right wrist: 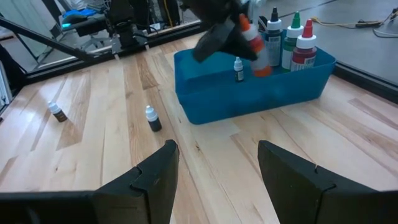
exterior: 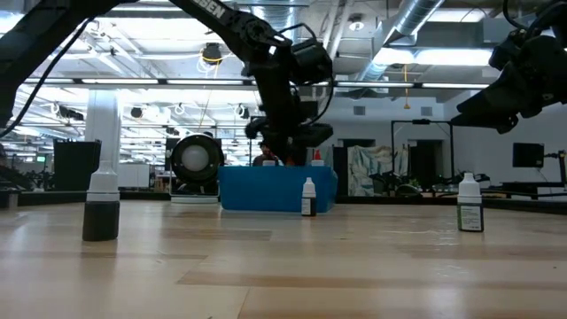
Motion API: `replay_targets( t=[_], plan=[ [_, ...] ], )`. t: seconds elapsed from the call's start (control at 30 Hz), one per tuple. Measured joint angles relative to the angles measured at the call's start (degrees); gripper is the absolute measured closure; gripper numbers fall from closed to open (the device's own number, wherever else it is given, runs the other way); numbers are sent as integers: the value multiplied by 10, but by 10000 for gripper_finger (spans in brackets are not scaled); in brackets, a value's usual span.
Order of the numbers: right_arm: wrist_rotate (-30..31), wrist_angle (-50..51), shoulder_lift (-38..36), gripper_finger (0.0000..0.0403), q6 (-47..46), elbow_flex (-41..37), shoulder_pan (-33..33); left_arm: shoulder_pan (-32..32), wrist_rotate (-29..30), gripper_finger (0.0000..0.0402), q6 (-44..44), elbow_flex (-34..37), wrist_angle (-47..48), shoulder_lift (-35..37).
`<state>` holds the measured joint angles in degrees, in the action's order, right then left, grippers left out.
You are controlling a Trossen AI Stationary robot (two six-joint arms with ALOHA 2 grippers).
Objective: Pick & Place food coloring
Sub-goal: Put the large orange food coloring bottle into the blue bin
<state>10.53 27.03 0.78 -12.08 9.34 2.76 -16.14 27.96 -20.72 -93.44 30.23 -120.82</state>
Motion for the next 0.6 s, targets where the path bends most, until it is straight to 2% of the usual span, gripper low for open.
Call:
replay_targets(
  t=[0.23,0.6],
  plan=[
    [0,0,-1,196,-6,0,0,-3,13,262,1,-1,-1,-3],
    [0,0,0,196,0,0,0,-6,-5,262,1,-1,-3,-28]
  ],
)
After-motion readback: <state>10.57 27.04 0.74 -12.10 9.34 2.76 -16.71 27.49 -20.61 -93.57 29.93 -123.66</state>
